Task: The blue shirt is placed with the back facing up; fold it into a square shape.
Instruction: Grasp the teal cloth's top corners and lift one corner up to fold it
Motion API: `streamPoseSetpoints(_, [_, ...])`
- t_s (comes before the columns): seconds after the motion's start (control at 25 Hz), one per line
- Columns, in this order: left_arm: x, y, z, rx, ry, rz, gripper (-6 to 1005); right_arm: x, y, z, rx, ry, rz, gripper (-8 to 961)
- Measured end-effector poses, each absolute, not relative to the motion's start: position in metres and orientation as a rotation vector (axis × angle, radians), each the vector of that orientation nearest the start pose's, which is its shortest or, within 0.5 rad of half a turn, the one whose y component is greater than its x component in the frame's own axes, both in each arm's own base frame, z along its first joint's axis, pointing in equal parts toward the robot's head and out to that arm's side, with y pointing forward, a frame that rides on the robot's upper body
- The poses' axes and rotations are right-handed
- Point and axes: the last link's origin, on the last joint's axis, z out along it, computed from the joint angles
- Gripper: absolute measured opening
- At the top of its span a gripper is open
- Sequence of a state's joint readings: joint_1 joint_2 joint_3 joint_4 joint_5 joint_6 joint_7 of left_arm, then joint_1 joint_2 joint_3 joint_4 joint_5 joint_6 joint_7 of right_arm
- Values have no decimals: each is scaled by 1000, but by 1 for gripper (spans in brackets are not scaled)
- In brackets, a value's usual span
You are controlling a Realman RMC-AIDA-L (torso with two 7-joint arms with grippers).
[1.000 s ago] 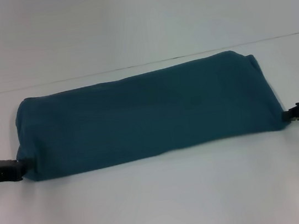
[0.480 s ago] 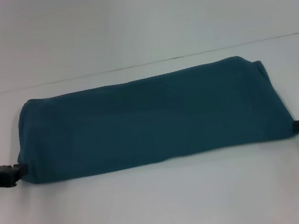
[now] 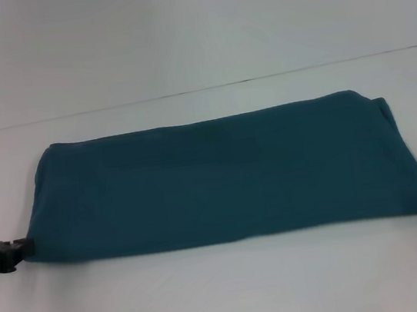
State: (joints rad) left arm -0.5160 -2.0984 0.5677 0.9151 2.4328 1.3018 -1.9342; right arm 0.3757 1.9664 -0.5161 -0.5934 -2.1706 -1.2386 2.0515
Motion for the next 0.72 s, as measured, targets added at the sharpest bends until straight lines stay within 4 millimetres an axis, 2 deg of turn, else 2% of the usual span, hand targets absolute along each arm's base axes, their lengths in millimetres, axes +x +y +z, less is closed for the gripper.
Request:
streamPoseSetpoints(0.4, [-336,352,55,-2207,-1202,-189,1,402,296,64,-1879,1681,524,5])
streamPoseSetpoints(0.72, [-333,353,54,-2217,-1200,-194,2,399,299,65,-1884,1675,537,27])
